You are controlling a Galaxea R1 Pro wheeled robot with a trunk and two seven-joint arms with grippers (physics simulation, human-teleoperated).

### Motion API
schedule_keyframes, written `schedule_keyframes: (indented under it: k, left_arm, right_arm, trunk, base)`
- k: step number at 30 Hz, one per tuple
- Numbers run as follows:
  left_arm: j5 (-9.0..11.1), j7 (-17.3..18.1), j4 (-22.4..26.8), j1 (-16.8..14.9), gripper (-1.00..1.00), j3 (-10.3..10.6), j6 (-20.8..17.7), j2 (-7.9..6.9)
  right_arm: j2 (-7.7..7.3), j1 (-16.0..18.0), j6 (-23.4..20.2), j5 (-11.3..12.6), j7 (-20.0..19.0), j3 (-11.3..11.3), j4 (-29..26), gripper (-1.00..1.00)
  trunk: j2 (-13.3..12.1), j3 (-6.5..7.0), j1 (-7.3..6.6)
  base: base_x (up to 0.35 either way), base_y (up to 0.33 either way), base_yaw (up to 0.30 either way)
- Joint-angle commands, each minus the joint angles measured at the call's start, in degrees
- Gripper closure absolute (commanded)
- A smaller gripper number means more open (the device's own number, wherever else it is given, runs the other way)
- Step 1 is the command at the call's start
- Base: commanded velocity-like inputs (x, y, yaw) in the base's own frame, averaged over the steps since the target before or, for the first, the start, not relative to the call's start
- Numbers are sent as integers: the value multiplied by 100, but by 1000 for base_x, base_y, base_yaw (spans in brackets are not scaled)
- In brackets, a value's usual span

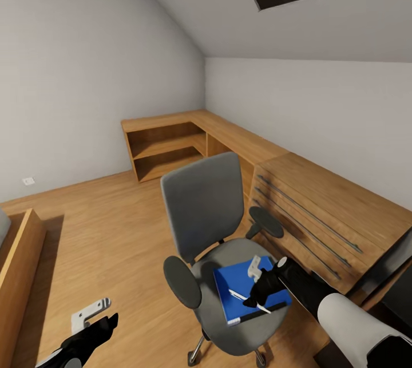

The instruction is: In the bedroom, organize the workspace by keeping the computer under the desk, ensuring the monitor is on the desk, placing the keyboard on the desk next to the monitor, placing the mouse on the desk next to the keyboard, moving the folder from the swivel chair onto the desk next to the mouse, stacking the notebook on top of the folder with the pen on top of the notebook, and positioning the swivel chair next to the desk.

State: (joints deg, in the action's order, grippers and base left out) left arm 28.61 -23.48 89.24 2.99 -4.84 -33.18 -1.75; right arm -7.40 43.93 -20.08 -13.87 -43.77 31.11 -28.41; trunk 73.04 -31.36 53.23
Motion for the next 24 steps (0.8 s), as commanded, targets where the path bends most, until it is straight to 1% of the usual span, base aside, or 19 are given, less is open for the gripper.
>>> schedule_keyframes:
  k: [1,6,15,24]
  left_arm:
    - [54,-52,24,-1,-100,-11,-13,-7]
    - [60,-52,108,-1,-100,-55,-13,-27]
    - [66,-54,128,-1,-100,-69,-13,-27]
    - [66,-52,128,-1,-100,-69,-13,-23]
  right_arm:
    - [5,2,-9,-32,-20,-3,-20,-100]
    - [13,2,-5,-16,-16,-19,-32,-100]
    - [7,2,145,-10,8,-47,-45,-100]
    - [10,2,162,-10,12,-43,-43,-100]
  trunk:
    - [3,-5,1]
    - [3,-5,1]
    - [364,-166,199]
    - [725,-328,396]
  base:
    - [21,0,0]
    - [8,0,0]
    - [0,0,0]
    - [0,0,0]
